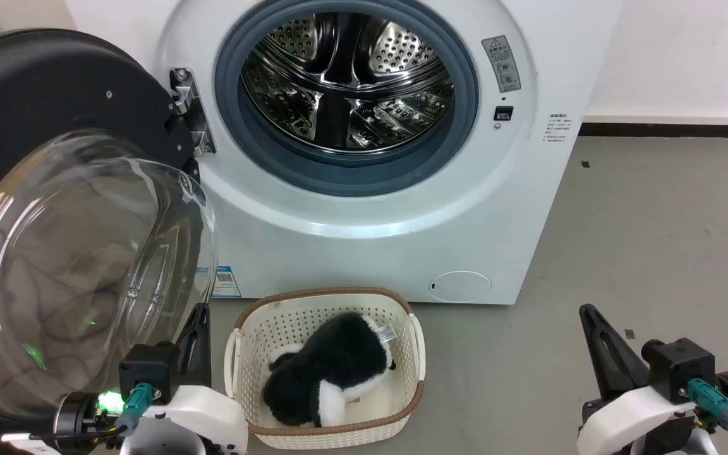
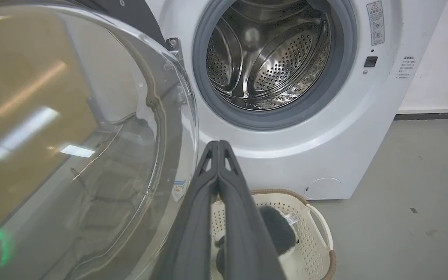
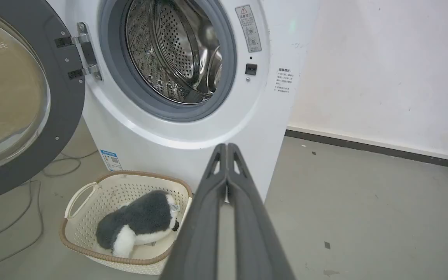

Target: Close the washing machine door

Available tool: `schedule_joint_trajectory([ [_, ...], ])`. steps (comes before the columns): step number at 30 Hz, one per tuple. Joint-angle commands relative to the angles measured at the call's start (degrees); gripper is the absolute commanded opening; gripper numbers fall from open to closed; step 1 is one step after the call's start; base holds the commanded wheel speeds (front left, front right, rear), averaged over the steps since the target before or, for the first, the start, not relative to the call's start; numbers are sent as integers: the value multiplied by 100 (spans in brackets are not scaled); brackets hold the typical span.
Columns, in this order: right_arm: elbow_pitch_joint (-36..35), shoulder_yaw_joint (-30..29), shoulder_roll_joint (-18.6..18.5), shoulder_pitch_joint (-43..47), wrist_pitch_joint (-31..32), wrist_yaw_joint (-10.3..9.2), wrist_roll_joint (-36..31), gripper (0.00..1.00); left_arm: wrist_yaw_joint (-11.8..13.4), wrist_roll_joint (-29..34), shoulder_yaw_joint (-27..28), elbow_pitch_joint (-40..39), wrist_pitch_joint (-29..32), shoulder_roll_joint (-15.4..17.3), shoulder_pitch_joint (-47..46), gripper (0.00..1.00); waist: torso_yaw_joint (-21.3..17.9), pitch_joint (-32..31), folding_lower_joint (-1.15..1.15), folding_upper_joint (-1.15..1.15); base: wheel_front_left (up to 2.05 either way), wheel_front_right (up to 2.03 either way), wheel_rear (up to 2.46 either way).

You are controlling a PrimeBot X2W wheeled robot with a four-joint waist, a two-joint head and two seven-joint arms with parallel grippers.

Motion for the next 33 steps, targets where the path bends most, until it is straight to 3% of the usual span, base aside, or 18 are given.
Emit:
schedule_joint_trajectory([
  [1, -26, -1, 12, 36, 4, 5, -44, 0, -31, 50, 8, -23, 2, -4, 80, 0, 0, 0, 0, 0, 0, 0, 0],
  [15, -26, -1, 12, 36, 4, 5, -44, 0, -31, 50, 8, -23, 2, -4, 80, 0, 0, 0, 0, 0, 0, 0, 0],
  [16, 0, -1, 0, 0, 0, 0, 0, 100, 0, 0, 0, 0, 0, 0, 0, 100, 0, 0, 0, 0, 0, 0, 0],
  [29, -4, -42, 1, 3, -124, 0, 107, 100, 185, 23, -94, -14, -124, 13, -12, 100, 9, 15, 0, 0, 0, 0, 0],
  [30, -5, -46, 1, 3, -136, 0, 117, 100, 206, 29, -106, -19, -136, 19, -16, 73, 12, 16, 0, 0, 0, 0, 0],
  [31, -6, -51, 1, 3, -148, 0, 126, 100, 228, 34, -118, -27, -148, 26, -20, 33, 15, 18, 0, 0, 0, 0, 0],
  [32, -8, -57, 1, 4, -160, 0, 136, 100, 250, 39, -130, -37, -160, 34, -26, 0, 19, 19, 0, 0, 0, 0, 0],
  [33, -9, -63, 1, 4, -172, 1, 145, 100, 272, 44, -142, -50, -172, 43, -33, 0, 24, 21, 0, 0, 0, 0, 0],
])
